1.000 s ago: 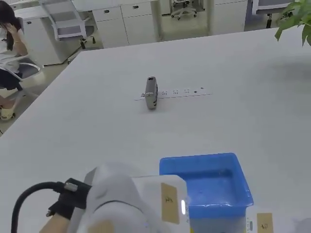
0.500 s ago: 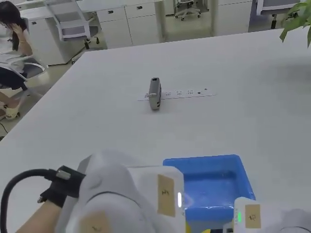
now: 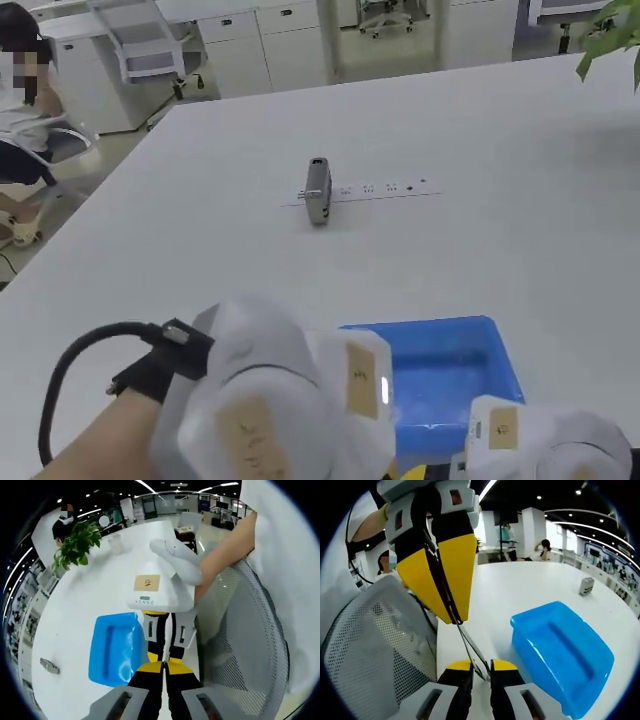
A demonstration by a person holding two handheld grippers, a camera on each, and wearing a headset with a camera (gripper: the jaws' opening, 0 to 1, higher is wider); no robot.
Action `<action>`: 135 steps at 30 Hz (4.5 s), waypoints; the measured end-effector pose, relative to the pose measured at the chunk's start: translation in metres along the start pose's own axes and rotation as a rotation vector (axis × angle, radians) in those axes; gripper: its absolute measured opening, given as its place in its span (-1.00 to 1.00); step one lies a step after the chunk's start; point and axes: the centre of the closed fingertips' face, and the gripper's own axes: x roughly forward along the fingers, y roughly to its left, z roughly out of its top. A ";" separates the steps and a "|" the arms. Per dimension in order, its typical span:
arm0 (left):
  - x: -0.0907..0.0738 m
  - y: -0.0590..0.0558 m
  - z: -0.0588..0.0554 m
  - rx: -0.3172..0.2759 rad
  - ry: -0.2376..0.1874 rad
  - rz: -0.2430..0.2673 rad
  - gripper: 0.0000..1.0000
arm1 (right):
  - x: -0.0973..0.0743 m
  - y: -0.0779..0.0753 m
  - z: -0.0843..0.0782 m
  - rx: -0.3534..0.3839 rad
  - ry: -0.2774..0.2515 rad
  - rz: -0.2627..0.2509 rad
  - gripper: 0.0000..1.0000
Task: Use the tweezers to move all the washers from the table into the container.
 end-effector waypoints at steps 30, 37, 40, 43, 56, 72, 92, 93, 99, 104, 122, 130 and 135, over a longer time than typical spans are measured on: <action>-0.024 0.027 -0.009 -0.645 -0.464 0.244 -0.62 | -0.020 -0.018 0.019 0.198 -0.078 -0.013 -0.97; -0.042 0.014 -0.039 -0.754 -0.542 0.495 -0.35 | -0.017 -0.014 0.022 0.170 -0.068 -0.020 -0.96; -0.049 0.014 -0.043 -0.795 -0.593 0.584 -0.29 | -0.016 -0.009 0.022 0.129 -0.064 -0.030 -0.96; -0.052 0.018 -0.045 -0.820 -0.629 0.645 -0.18 | -0.015 -0.007 0.022 0.073 -0.056 -0.053 -0.95; -0.076 0.033 -0.067 -0.853 -0.664 0.836 0.11 | -0.012 -0.002 0.021 -0.021 -0.025 -0.103 -0.95; -0.085 0.033 -0.062 -0.813 -0.706 0.871 0.18 | -0.026 -0.016 0.016 0.249 -0.096 -0.143 -0.96; -0.093 0.035 -0.066 -0.806 -0.716 0.922 0.39 | -0.080 -0.042 0.046 0.346 -0.211 -0.253 -0.96; -0.093 0.035 -0.066 -0.808 -0.715 0.922 0.40 | -0.083 -0.045 0.047 0.344 -0.219 -0.264 -0.96; -0.093 0.035 -0.067 -0.802 -0.702 0.929 0.43 | -0.099 -0.063 0.055 0.345 -0.241 -0.311 -0.95; -0.094 0.036 -0.067 -0.794 -0.699 0.937 0.45 | -0.102 -0.079 0.053 0.348 -0.233 -0.343 -0.95; -0.088 0.033 -0.059 -0.759 -0.703 0.895 0.59 | -0.088 -0.125 0.031 0.366 -0.143 -0.391 -0.95; -0.084 0.033 -0.063 -0.755 -0.664 0.899 0.59 | -0.072 -0.130 0.023 0.338 -0.081 -0.369 -0.95; -0.086 0.033 -0.063 -0.749 -0.662 0.909 0.58 | -0.065 -0.130 0.015 0.326 -0.044 -0.358 -0.95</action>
